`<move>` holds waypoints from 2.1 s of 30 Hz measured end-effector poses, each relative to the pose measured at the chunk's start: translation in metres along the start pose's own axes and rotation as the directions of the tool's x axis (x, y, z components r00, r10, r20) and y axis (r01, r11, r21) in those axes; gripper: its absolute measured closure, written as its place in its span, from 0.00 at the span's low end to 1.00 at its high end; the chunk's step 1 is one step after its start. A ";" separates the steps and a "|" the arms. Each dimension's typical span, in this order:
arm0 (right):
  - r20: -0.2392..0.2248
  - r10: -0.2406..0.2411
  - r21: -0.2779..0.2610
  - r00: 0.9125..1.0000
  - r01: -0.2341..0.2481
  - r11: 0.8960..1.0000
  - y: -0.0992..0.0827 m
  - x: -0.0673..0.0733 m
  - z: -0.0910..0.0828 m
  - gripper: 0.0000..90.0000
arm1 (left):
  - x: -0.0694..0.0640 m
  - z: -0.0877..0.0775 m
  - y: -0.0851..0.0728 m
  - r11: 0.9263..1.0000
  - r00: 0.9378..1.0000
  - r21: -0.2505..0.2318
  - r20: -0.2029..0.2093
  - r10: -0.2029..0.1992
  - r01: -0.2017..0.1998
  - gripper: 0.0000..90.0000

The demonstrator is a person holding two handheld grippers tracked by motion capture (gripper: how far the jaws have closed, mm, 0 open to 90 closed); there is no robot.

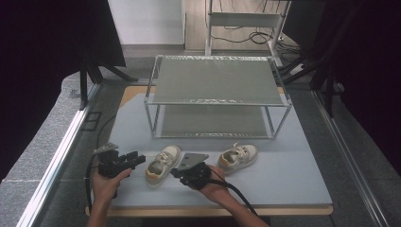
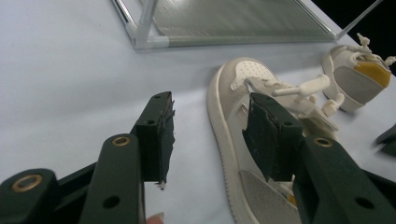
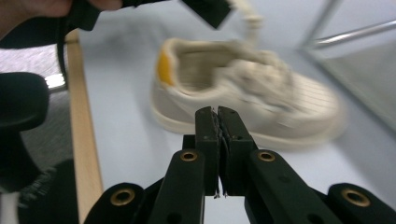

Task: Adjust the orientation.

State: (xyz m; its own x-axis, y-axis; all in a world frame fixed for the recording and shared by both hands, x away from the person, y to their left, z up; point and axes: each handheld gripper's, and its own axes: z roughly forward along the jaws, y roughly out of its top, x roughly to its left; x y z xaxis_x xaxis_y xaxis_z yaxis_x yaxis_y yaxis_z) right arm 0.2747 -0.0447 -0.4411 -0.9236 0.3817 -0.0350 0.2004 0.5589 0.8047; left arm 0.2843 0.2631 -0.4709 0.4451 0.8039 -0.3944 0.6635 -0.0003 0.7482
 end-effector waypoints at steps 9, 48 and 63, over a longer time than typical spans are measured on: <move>0.214 0.141 -0.139 0.967 -0.113 0.984 -0.041 -0.035 -0.076 0.99 | -0.007 -0.011 -0.005 1.000 1.000 -0.005 -0.001 0.004 -0.004 0.54; 0.412 0.144 0.137 0.900 -0.217 0.966 -0.042 -0.088 -0.052 1.00 | -0.015 0.002 0.008 0.999 0.999 0.019 0.023 0.042 -0.043 0.51; 0.312 0.161 0.184 0.936 -0.226 0.957 -0.049 -0.091 -0.063 1.00 | -0.014 0.000 0.006 0.999 0.999 0.016 0.013 0.038 -0.038 0.51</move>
State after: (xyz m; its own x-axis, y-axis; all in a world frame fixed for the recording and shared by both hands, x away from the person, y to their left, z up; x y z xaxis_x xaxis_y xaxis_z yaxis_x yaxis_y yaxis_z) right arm 0.3280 -0.1532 -0.4403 -0.7304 0.6772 -0.0885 0.4603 0.5838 0.6688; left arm 0.2817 0.2517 -0.4605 0.4778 0.7953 -0.3731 0.6559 -0.0404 0.7537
